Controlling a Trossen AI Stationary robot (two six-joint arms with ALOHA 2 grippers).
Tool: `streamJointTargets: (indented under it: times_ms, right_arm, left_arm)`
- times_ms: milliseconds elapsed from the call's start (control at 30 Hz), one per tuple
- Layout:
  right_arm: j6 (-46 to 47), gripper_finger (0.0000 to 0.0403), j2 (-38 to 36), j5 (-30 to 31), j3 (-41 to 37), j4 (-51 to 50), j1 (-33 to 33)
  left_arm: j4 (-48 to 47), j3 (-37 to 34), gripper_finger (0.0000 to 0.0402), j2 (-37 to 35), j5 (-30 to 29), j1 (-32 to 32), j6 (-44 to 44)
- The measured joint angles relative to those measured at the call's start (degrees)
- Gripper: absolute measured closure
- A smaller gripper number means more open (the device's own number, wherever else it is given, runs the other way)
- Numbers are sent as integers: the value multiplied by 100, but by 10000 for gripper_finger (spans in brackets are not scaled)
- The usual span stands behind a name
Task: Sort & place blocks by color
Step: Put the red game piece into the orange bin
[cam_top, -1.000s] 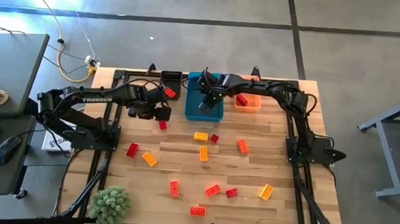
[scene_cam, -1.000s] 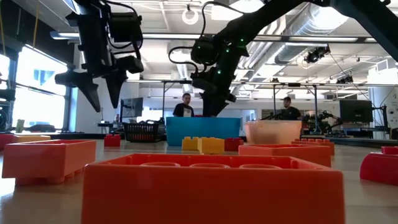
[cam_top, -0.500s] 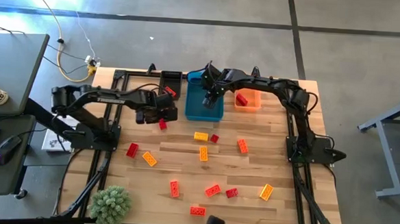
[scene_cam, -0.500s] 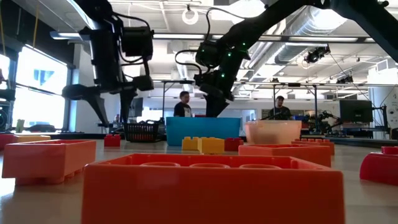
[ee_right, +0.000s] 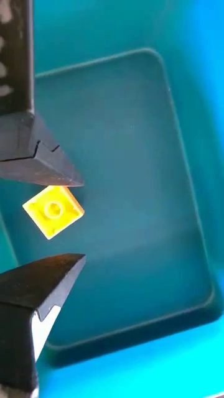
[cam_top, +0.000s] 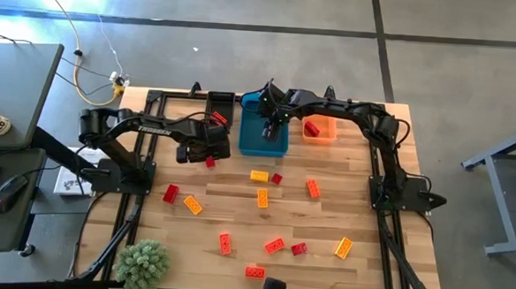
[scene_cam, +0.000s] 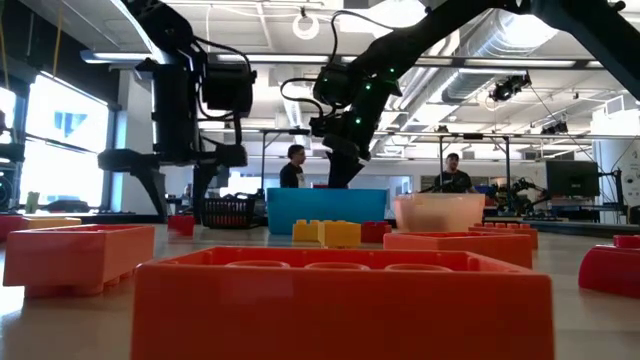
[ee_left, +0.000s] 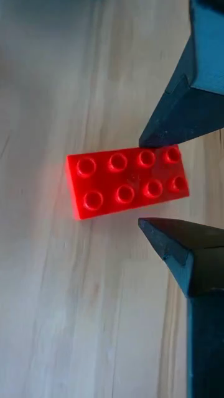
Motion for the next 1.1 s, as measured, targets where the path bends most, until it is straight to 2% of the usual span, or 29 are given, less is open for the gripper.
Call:
streamJointTargets:
  times_ms: [300, 533, 667, 867, 967, 1100]
  right_arm:
    - [0, 228, 0, -1, 0, 36, 0]
    - [25, 229, 0, 0, 0, 81, 0]
    - [63, 229, 0, 0, 0, 79, 2]
    - [249, 229, 0, -23, 0, -14, 2]
    - [542, 229, 0, -335, 0, -97, 2]
    - [877, 229, -2, -1093, 0, -104, 2]
  left_arm:
    - [98, 8, 218, 443, 21, -9, 271]
    - [95, 5, 221, 484, -196, -31, 605]
    - [90, 1, 250, 486, -235, -9, 993]
    - [111, -2, 322, 444, -231, -3, 2014]
    - [148, -17, 334, 329, -169, -22, 2727]
    - [193, -37, 334, 29, -20, -24, 3494]
